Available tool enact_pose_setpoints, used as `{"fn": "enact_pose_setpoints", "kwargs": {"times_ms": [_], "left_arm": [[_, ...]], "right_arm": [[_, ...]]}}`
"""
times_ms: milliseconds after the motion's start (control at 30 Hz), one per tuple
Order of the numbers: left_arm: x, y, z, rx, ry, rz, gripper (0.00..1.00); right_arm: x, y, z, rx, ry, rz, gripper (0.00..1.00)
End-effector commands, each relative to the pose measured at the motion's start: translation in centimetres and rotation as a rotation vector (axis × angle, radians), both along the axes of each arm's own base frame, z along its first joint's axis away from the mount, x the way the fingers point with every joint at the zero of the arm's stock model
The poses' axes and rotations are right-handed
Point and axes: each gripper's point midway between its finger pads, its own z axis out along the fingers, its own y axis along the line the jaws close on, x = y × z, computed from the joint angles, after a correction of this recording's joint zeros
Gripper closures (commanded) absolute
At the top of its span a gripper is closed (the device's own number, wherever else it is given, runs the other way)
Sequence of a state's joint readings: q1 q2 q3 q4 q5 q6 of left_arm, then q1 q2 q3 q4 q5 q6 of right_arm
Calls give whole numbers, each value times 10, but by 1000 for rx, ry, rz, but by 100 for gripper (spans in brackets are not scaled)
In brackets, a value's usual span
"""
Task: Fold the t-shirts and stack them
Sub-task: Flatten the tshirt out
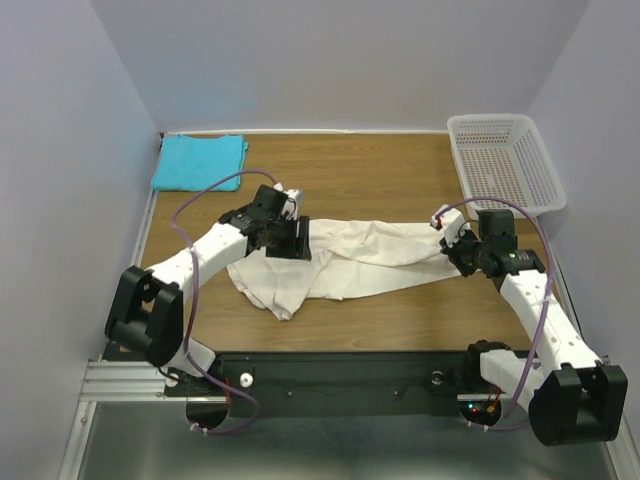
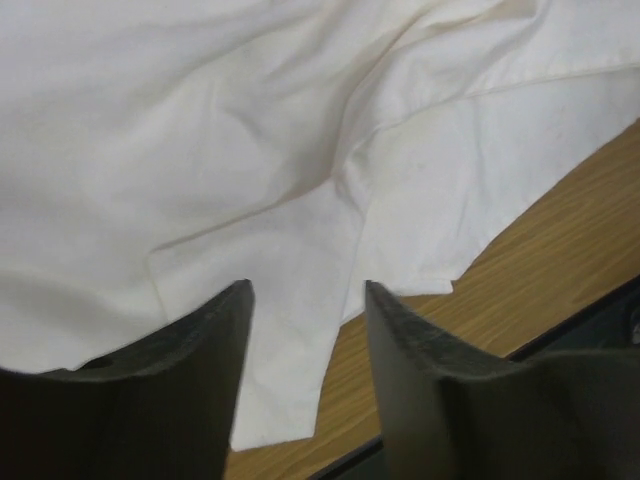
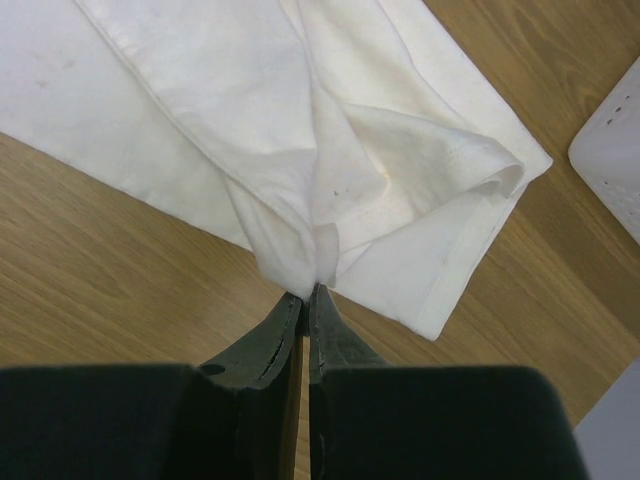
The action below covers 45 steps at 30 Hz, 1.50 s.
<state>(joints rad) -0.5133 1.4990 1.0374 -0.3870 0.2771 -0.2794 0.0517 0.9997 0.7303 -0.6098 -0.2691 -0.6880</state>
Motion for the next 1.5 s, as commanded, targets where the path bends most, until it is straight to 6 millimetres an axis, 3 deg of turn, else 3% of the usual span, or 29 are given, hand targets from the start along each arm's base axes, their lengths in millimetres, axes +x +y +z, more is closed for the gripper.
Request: {"fn": "enact_pose_setpoints", "kwargs": {"times_ms": [0, 33, 67, 167, 300, 533, 633, 733, 767, 867, 1033, 1267, 1367, 1467], "left_arm": [[-29, 29, 5, -3, 14, 148, 32], [-35, 32, 4, -16, 26, 179, 25], [-47, 35, 0, -44, 56, 225, 24], [-65, 49, -9, -41, 103, 327, 23], [-79, 46, -20, -78, 154, 336, 26], [-66, 60, -37, 41, 159, 394, 32], [-63, 55, -37, 33, 161, 371, 45], [-61, 46, -30, 0, 161, 334, 57], [-58, 43, -25, -10, 149, 313, 75], [-56, 34, -15, -44, 145, 269, 97], [-53, 15, 5, -110, 118, 133, 100], [-52, -18, 8, -194, 147, -10, 100], [-65, -44, 11, -222, 181, -89, 100], [-82, -67, 2, -206, 233, -167, 98]], "right_arm": [[11, -2, 19, 3, -76, -10, 99], [11, -1, 19, 6, -77, -10, 99], [11, -1, 20, 9, -76, -12, 99], [11, 1, 20, 18, -74, -9, 99], [12, 2, 18, 26, -65, -9, 99], [12, 2, 23, 30, -79, -17, 99], [11, 0, 21, 25, -76, -23, 99], [11, 0, 22, 22, -81, -24, 99], [12, 0, 23, 22, -84, -22, 99], [12, 0, 23, 22, -80, -24, 99], [14, 1, 24, 27, -82, -23, 99], [14, 0, 24, 24, -81, -24, 99], [14, -1, 22, 20, -75, -27, 99], [14, -1, 22, 17, -76, -28, 99]]}}
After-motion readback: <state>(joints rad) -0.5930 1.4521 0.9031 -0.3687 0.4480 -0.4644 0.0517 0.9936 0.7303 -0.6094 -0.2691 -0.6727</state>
